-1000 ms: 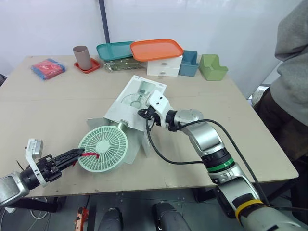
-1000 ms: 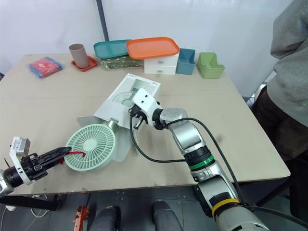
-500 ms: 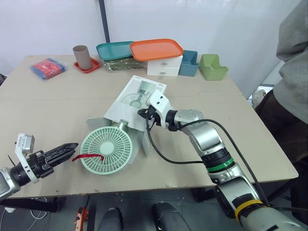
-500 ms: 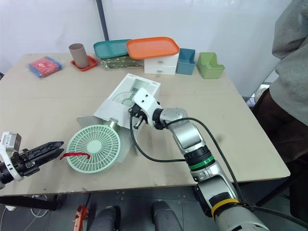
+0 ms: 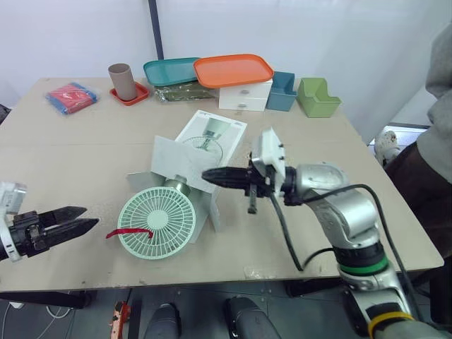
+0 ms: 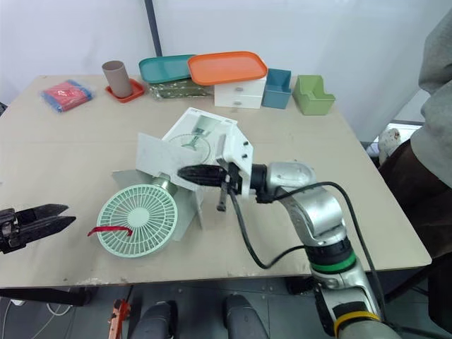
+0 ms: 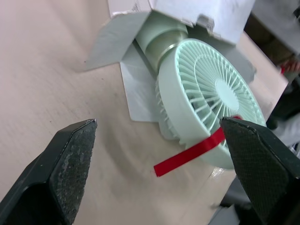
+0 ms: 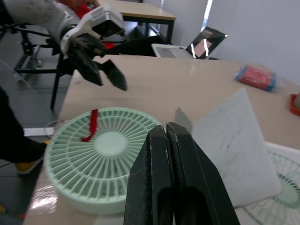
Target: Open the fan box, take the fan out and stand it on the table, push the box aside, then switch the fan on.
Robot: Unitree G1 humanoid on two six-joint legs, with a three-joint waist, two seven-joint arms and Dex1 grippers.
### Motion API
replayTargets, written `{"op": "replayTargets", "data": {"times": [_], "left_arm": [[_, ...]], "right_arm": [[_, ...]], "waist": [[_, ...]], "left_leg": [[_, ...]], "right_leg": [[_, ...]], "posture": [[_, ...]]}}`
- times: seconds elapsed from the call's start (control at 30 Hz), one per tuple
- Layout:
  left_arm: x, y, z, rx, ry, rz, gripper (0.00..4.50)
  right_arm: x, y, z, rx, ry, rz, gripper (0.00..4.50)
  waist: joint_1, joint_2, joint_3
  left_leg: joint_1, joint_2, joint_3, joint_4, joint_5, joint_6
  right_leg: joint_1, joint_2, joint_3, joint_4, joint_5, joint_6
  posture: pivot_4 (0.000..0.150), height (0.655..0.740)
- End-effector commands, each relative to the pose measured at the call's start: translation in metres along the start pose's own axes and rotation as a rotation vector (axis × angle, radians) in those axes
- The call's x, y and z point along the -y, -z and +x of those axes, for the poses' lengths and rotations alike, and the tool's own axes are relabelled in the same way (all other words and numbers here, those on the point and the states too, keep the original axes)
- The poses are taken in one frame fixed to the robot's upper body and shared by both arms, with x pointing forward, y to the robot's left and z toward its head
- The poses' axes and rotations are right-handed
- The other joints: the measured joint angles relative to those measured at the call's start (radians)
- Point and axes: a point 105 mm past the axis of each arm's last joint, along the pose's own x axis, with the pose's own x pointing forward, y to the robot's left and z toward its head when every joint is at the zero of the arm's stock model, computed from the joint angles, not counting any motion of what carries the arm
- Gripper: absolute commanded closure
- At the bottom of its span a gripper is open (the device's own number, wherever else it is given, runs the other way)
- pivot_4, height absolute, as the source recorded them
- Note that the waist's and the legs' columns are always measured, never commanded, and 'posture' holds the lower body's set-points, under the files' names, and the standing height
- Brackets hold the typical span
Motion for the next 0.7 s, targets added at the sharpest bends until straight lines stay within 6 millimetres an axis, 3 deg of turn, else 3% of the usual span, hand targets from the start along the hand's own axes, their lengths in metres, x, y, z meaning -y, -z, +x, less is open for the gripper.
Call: {"op": "replayTargets", "data": {"times": [0.03, 0.1, 0.17, 0.33, 0.47, 0.53, 0.57, 0.7], "left_arm": [[-0.001, 0.012, 0.009, -0.121, -0.008, 0.525, 0.03], [0.001, 0.026, 0.012, -0.194, 0.056, 0.772, 0.03], [-0.001, 0.019, 0.019, -0.139, 0.064, 1.04, 0.03], [-0.013, -0.001, 0.025, -0.053, 0.034, 1.338, 0.03], [-0.018, 0.008, 0.014, -0.094, 0.054, 1.531, 0.03], [-0.017, 0.006, 0.013, -0.045, 0.039, 1.604, 0.03], [-0.012, 0.001, 0.013, 0.004, 0.025, 1.73, 0.03], [-0.01, 0.005, 0.014, -0.003, 0.077, 1.818, 0.0]], "right_arm": [[-0.004, -0.008, -0.014, 0.0, 0.001, -0.009, 4.5], [-0.006, -0.008, -0.019, -0.011, -0.008, -0.004, 4.5], [-0.009, -0.008, -0.024, -0.013, -0.025, 0.014, 4.5], [-0.014, -0.003, -0.027, -0.035, -0.042, 0.035, 4.5], [-0.016, 0.0, -0.027, -0.036, -0.043, 0.037, 4.5], [-0.017, 0.001, -0.028, -0.041, -0.051, 0.038, 4.5], [-0.019, 0.002, -0.029, -0.042, -0.058, 0.039, 4.5], [-0.025, 0.003, -0.03, -0.041, -0.094, 0.055, 3.35]], "waist": [[0.001, 0.0, 0.0], [0.003, 0.0, 0.0], [0.011, 0.0, 0.0], [0.018, 0.0, 0.0], [0.014, -0.001, -0.001], [0.011, -0.001, -0.001], [0.012, -0.001, -0.001], [0.016, -0.001, -0.001]], "left_leg": [[0.0, 0.0, 0.0, 0.0, 0.0, 0.0], [0.001, 0.0, 0.001, 0.0, 0.0, 0.0], [0.002, 0.0, 0.002, 0.0, 0.0, 0.0], [0.001, 0.001, 0.003, 0.003, 0.0, 0.0], [0.001, 0.001, 0.005, 0.003, 0.0, 0.0], [0.001, 0.002, 0.007, 0.003, 0.0, 0.001], [0.001, 0.002, 0.007, 0.003, -0.001, 0.002], [0.001, 0.003, 0.007, 0.004, -0.001, 0.002]], "right_leg": [[0.0, 0.0, 0.0, 0.0, 0.0, -0.001], [0.001, -0.001, 0.001, 0.0, 0.001, -0.003], [0.001, -0.001, 0.002, 0.0, 0.002, -0.003], [0.001, 0.0, 0.001, 0.0, 0.002, -0.001], [0.002, 0.0, 0.003, 0.0, 0.003, 0.001], [0.001, 0.0, 0.004, 0.0, 0.006, 0.006], [0.001, 0.0, 0.004, 0.0, 0.006, 0.006], [0.001, 0.0, 0.002, 0.001, 0.006, 0.006]], "posture": [[0.15, 0.74], [0.15, 0.74], [0.15, 0.74], [0.15, 0.74], [0.15, 0.74], [0.15, 0.74], [0.15, 0.74], [0.15, 0.74]]}}
